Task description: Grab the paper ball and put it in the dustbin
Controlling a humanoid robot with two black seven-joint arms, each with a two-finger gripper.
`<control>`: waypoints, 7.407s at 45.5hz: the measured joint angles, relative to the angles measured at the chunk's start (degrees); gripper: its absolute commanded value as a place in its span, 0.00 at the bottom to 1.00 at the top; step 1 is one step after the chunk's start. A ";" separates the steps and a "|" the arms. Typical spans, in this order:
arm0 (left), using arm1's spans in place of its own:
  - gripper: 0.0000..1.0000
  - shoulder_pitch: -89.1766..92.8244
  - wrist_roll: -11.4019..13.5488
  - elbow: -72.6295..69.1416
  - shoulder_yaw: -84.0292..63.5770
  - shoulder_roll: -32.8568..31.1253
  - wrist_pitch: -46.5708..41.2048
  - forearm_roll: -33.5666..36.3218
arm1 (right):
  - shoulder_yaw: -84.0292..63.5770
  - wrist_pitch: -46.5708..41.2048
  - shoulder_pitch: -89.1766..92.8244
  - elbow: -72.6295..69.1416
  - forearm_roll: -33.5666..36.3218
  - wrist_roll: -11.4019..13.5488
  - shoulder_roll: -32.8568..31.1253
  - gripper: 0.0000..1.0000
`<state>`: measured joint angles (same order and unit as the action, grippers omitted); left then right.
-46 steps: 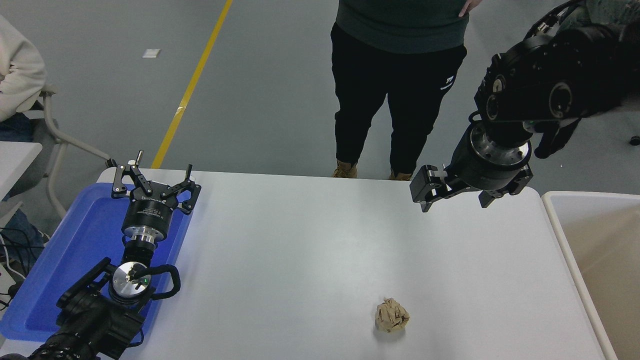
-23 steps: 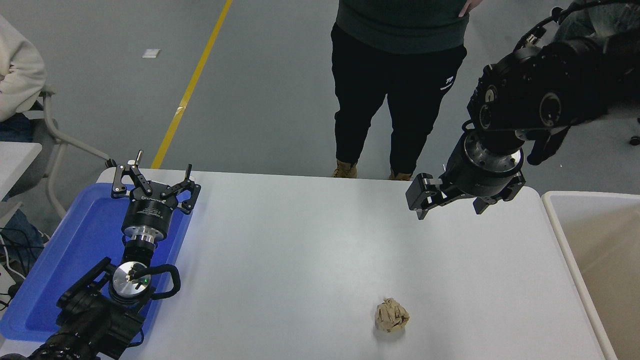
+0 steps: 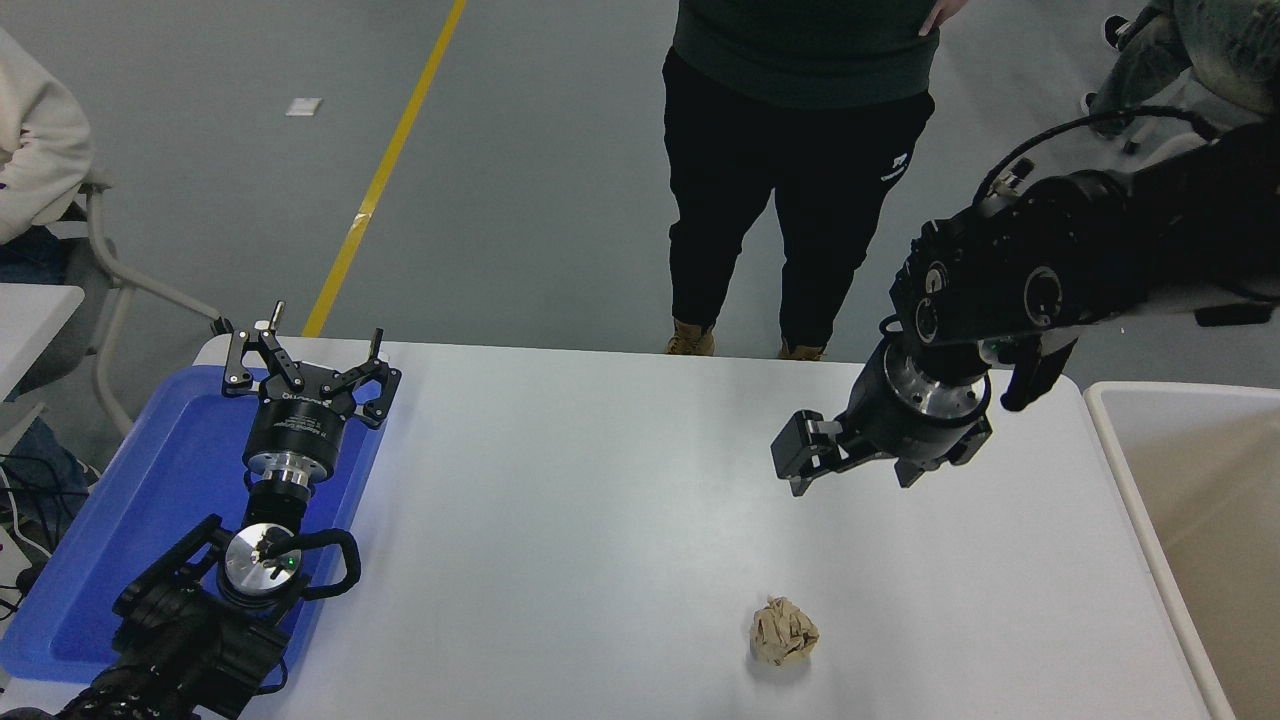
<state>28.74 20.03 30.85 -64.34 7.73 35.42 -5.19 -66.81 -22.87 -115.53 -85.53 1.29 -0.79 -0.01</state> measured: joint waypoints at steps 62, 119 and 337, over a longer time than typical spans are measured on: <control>1.00 0.05 -0.08 0.08 0.01 0.00 0.09 0.01 | 9.14 16.81 28.20 9.22 -5.87 0.00 0.01 1.00; 1.00 0.03 -0.08 0.08 0.03 0.00 0.10 0.01 | 8.07 23.57 38.39 16.04 -8.86 0.00 0.01 0.98; 1.00 0.09 -0.07 0.04 0.02 0.00 0.08 0.01 | 36.48 20.36 63.15 60.25 -49.68 -3.73 -45.48 0.31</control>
<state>28.83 19.95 30.89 -64.32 7.74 35.50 -5.18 -30.33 -2.51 -52.38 -25.27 -48.40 -4.52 -45.49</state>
